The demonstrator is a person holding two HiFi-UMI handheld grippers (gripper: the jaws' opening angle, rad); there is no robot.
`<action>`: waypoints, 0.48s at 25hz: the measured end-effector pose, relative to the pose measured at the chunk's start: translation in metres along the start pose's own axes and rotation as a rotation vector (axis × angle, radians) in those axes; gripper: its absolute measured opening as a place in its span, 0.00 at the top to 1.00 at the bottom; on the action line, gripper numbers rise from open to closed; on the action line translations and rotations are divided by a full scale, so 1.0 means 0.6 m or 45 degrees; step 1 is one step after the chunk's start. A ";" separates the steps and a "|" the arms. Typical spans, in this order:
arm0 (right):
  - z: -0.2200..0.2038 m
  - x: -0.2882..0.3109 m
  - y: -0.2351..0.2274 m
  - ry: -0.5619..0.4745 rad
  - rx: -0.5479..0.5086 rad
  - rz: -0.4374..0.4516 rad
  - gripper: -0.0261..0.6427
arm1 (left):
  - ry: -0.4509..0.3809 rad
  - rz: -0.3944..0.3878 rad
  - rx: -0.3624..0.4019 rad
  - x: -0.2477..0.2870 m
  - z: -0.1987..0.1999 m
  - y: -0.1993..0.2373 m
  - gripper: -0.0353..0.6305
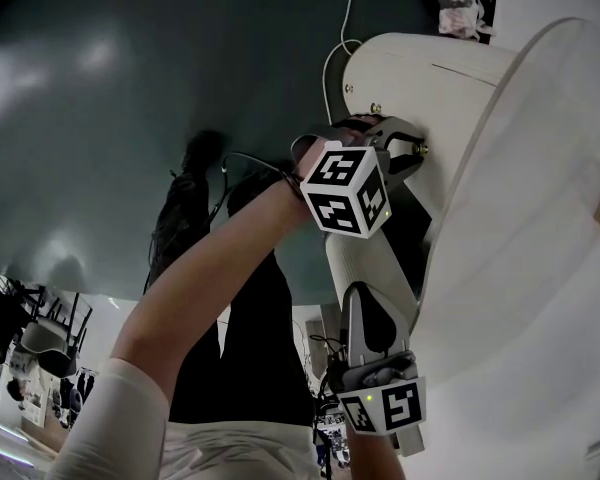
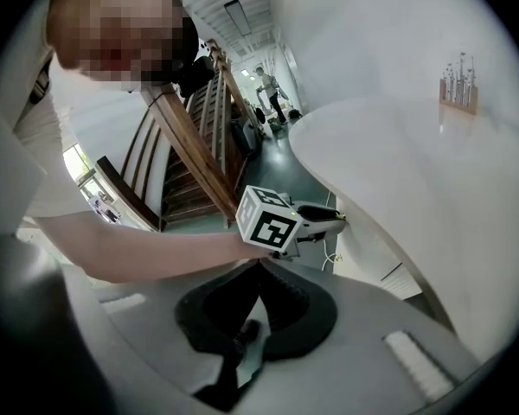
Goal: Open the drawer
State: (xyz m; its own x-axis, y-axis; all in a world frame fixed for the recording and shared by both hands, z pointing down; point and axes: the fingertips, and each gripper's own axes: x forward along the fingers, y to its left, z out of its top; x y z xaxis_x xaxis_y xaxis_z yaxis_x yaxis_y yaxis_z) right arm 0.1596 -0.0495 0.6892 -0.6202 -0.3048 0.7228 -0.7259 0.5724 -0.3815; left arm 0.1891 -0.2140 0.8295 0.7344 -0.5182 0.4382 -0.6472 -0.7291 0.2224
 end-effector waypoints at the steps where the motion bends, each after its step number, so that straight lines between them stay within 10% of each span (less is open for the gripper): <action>1: 0.002 0.001 0.000 -0.003 0.000 -0.001 0.94 | 0.005 -0.006 0.000 -0.001 0.000 0.000 0.79; 12: -0.007 0.015 0.009 -0.002 -0.011 0.000 0.94 | 0.034 -0.028 -0.040 -0.063 -0.035 0.003 0.79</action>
State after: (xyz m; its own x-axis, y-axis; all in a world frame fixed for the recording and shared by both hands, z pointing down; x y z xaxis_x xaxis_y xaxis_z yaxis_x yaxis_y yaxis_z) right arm 0.1515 -0.0458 0.6961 -0.6205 -0.3060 0.7220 -0.7233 0.5792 -0.3761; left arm 0.1560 -0.1860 0.8316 0.7432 -0.4897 0.4558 -0.6372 -0.7258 0.2593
